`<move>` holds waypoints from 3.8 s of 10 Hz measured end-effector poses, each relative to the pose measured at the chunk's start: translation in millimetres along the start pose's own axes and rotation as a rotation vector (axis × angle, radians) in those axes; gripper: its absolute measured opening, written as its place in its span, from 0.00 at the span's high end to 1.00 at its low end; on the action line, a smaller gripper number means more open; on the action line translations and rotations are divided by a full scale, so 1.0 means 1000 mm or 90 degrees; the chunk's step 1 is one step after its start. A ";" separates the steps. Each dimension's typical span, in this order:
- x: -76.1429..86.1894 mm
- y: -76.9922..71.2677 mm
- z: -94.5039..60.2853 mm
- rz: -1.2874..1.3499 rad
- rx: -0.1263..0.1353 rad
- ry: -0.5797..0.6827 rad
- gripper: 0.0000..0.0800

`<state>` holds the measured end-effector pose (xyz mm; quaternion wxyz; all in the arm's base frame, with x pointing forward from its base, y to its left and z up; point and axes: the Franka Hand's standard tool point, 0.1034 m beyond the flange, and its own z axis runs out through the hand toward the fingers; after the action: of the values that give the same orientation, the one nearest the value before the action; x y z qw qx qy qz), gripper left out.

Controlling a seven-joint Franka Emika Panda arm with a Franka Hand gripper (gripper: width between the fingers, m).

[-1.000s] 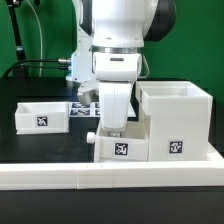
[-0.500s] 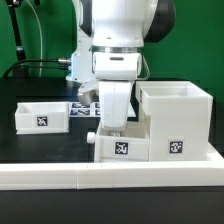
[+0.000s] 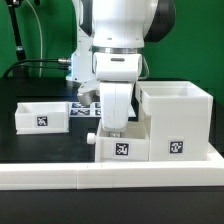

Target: Assemble drawer

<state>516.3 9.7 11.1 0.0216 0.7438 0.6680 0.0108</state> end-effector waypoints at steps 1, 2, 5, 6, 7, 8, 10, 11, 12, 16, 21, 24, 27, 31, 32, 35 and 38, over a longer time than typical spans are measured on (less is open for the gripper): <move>-0.001 0.000 0.000 -0.002 0.000 0.000 0.95; -0.003 0.001 0.001 -0.015 0.001 0.001 0.95; 0.002 0.002 0.001 -0.021 0.013 -0.002 0.95; 0.001 0.002 0.001 -0.020 0.013 -0.001 0.95; 0.001 0.002 0.001 -0.020 0.013 -0.001 0.95; 0.001 0.002 0.001 -0.020 0.012 -0.001 0.95; 0.002 0.001 0.002 -0.026 0.009 0.000 0.95; 0.002 0.001 0.002 -0.028 0.009 -0.001 0.95; 0.002 0.001 0.002 -0.032 0.009 -0.002 0.95; 0.000 0.001 0.002 -0.033 0.009 -0.003 0.95; -0.001 0.001 0.002 -0.039 0.010 -0.004 0.95; -0.003 0.002 0.002 -0.042 0.010 -0.004 0.95; -0.006 0.005 0.002 -0.079 0.009 -0.007 0.95; -0.006 0.003 0.002 -0.067 0.007 -0.007 0.95; -0.006 0.003 0.002 -0.067 0.007 -0.007 0.95; -0.002 0.002 0.002 -0.059 0.009 -0.011 0.95; -0.003 0.002 0.002 -0.057 0.009 -0.011 0.95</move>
Offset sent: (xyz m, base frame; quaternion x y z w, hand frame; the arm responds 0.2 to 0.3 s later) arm 0.0070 0.0178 -0.0015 0.0229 -0.0003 -0.0587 0.9980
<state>518.4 6.1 9.3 0.0226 0.7132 0.7006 -0.0017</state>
